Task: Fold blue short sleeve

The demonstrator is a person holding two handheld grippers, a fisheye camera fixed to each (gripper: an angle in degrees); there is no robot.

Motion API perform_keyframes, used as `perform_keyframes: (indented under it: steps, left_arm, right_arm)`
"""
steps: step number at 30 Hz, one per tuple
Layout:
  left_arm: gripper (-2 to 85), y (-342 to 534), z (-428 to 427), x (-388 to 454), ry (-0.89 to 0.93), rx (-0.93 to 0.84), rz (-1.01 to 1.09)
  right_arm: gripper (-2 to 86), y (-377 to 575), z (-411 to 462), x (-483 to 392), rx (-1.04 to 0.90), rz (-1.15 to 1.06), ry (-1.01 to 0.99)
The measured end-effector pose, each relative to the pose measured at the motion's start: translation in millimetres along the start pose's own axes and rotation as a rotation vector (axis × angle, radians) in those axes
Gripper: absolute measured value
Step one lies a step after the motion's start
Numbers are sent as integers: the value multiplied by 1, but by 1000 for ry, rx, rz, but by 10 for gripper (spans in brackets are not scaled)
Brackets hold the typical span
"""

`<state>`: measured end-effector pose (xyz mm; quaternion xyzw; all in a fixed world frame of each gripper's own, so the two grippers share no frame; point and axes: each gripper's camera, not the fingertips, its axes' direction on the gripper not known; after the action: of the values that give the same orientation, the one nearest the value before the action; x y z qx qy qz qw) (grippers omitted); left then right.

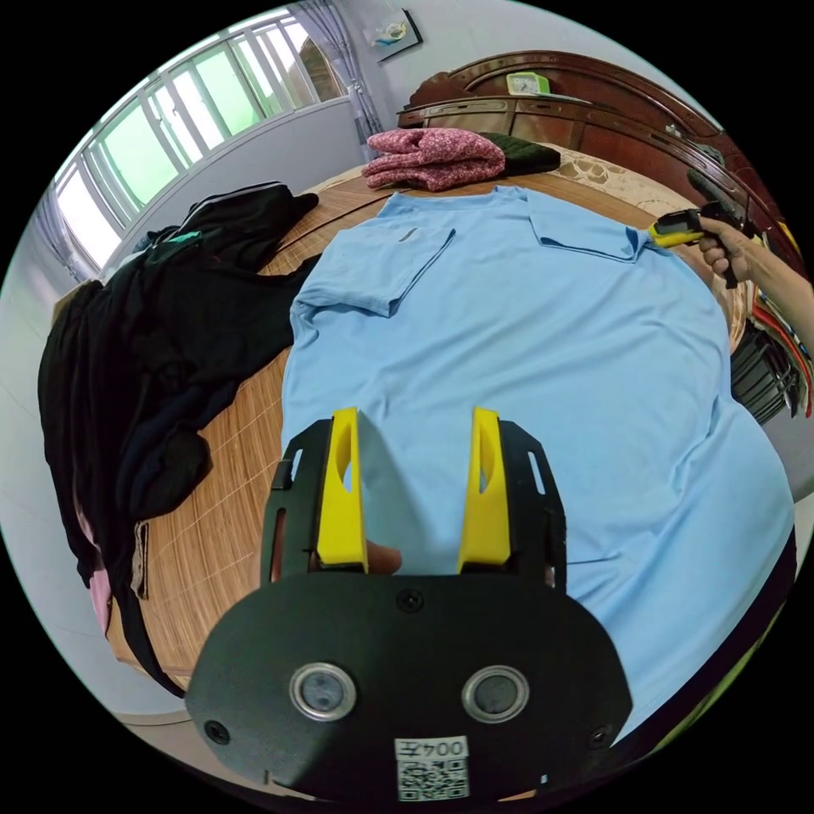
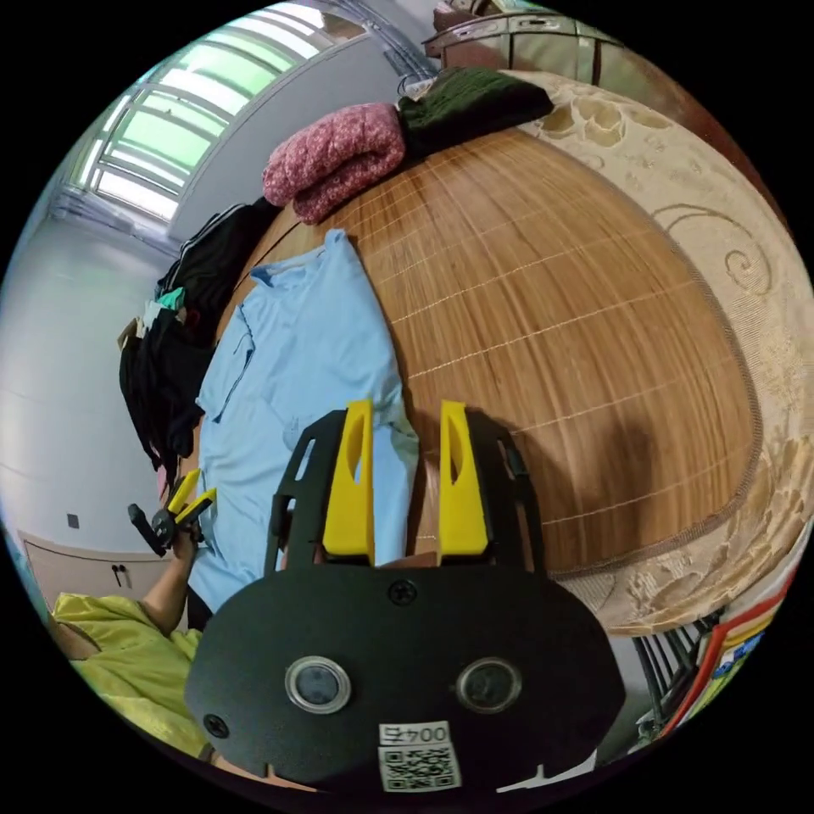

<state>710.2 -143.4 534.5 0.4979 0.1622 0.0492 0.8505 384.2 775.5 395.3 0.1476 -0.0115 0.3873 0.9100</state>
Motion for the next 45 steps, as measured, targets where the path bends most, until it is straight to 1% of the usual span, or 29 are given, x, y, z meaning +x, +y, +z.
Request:
perform_keyframes:
  steps: [2,4,8,15,18,19,21,22,24,25,26,28,29,31,33,34,35,38,39,41,44,45]
  left_arm:
    - [170,0,-1,2,0,1,2]
    - [167,-1,-3,5,0,2,6]
    - [162,-1,-5,10,-7,6,13]
    - [154,-3,-10,15,9,5,10]
    - [152,-3,-12,19,6,8,18]
    - [151,-3,-13,20,7,9,20]
    - [151,-3,-15,22,8,9,18]
    - [150,-3,-15,23,10,9,16]
    - [150,-3,-17,24,14,10,16]
    - [149,-3,-18,25,16,10,17]
    - [149,-4,-18,26,16,11,17]
    - [148,-4,-20,29,17,12,22]
    - [148,-4,-20,30,16,12,23]
    - [148,-4,-23,33,14,14,23]
    - [148,-4,-24,34,15,14,22]
    - [148,-5,-25,35,18,13,20]
    - [148,-5,-25,36,19,13,19]
    - [148,-6,-27,39,18,13,19]
    - [148,-6,-29,41,13,13,21]
    - [148,-6,-31,45,4,14,26]
    - [147,-7,-33,50,-6,14,29]
    - [147,-7,-34,51,-6,13,27]
  right_arm:
    - [114,-8,-18,-3,96,-1,33]
    - [107,-22,-16,-13,114,-39,26]
    - [105,-67,22,-53,47,-122,83]
    - [123,-124,77,-93,-24,-180,199]
    - [88,-135,92,-102,-81,-218,199]
    - [55,-138,97,-104,-110,-227,210]
    - [37,-142,94,-100,-77,-176,233]
    - [39,-145,90,-91,-54,-113,215]
    - [50,-148,90,-78,-59,-49,99]
    - [64,-148,87,-73,-64,-15,-4]
    - [99,-147,82,-70,-76,10,-93]
    - [132,-138,64,-71,-34,6,-112]
    - [139,-127,48,-73,7,-1,-81]
    - [134,-104,30,-80,22,-50,-40]
    - [123,-76,18,-91,2,-131,21]
    - [114,-56,15,-100,-33,-182,87]
    - [113,-36,15,-110,-58,-227,150]
    - [109,4,27,-133,-97,-296,237]
    - [106,9,30,-138,-100,-305,250]
    - [67,22,46,-155,-113,-334,341]
    - [59,37,64,-168,-175,-379,499]
    - [61,40,62,-170,-170,-378,496]
